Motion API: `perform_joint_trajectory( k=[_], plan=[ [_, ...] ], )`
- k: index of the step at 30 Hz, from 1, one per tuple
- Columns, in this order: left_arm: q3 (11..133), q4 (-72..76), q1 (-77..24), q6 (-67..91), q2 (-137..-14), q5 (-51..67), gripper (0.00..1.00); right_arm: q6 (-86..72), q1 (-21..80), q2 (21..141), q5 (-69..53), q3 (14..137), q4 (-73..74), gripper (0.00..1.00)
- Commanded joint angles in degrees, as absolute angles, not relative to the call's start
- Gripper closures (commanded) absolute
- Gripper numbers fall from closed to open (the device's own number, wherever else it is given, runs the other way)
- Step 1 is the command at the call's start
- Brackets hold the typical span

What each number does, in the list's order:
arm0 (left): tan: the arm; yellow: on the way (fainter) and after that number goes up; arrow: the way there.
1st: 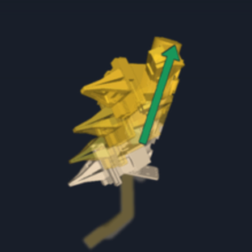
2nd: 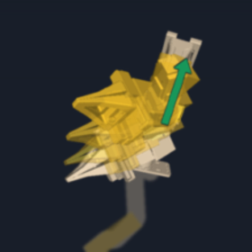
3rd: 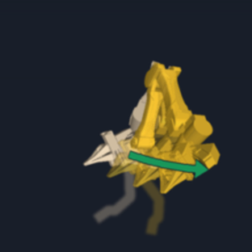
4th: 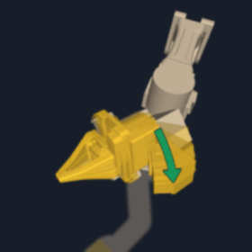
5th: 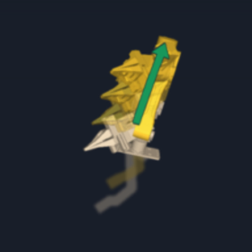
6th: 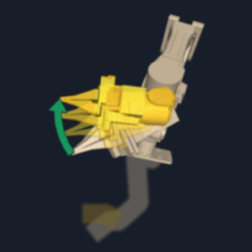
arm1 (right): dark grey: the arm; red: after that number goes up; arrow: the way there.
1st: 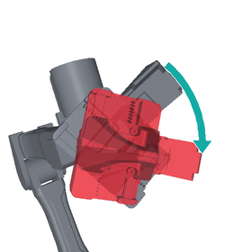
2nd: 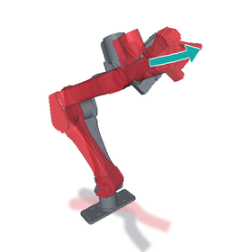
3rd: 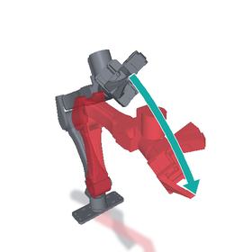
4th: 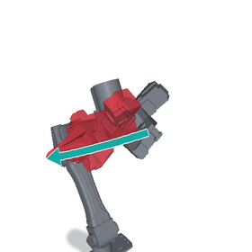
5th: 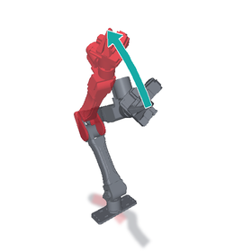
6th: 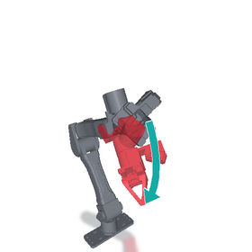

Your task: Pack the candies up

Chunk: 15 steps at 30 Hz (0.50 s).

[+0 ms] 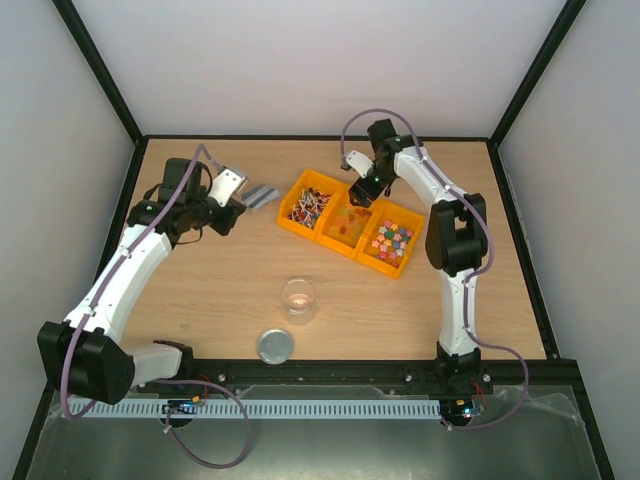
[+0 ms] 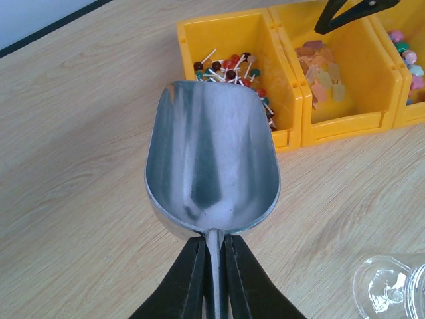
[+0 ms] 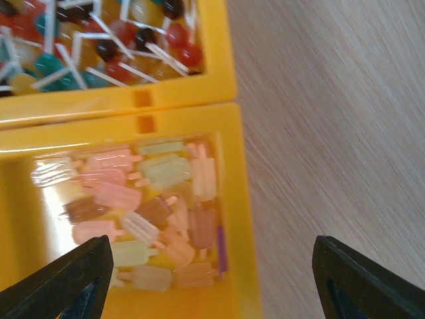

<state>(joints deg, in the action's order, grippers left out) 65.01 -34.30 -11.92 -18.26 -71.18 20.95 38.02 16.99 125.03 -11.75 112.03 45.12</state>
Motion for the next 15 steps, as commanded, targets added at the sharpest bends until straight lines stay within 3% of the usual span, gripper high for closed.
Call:
perform_joint_trajectory(
  k=[1, 5, 15],
  plan=[
    [66.06, -35.09, -11.60, -17.48, -70.32, 21.31, 0.98, 37.55, 17.33, 128.16, -4.43, 113.70, 42.27, 0.18],
    [65.83, -35.22, -11.60, -17.83, -70.31, 21.62, 0.98, 39.02, 17.14, 131.07, -2.73, 114.05, 41.28, 0.26],
    [71.32, -44.19, -12.11, -18.67, -73.85, 20.60, 0.98, 34.99, 17.52, 127.45, -13.34, 110.11, 45.18, 0.51]
  ],
)
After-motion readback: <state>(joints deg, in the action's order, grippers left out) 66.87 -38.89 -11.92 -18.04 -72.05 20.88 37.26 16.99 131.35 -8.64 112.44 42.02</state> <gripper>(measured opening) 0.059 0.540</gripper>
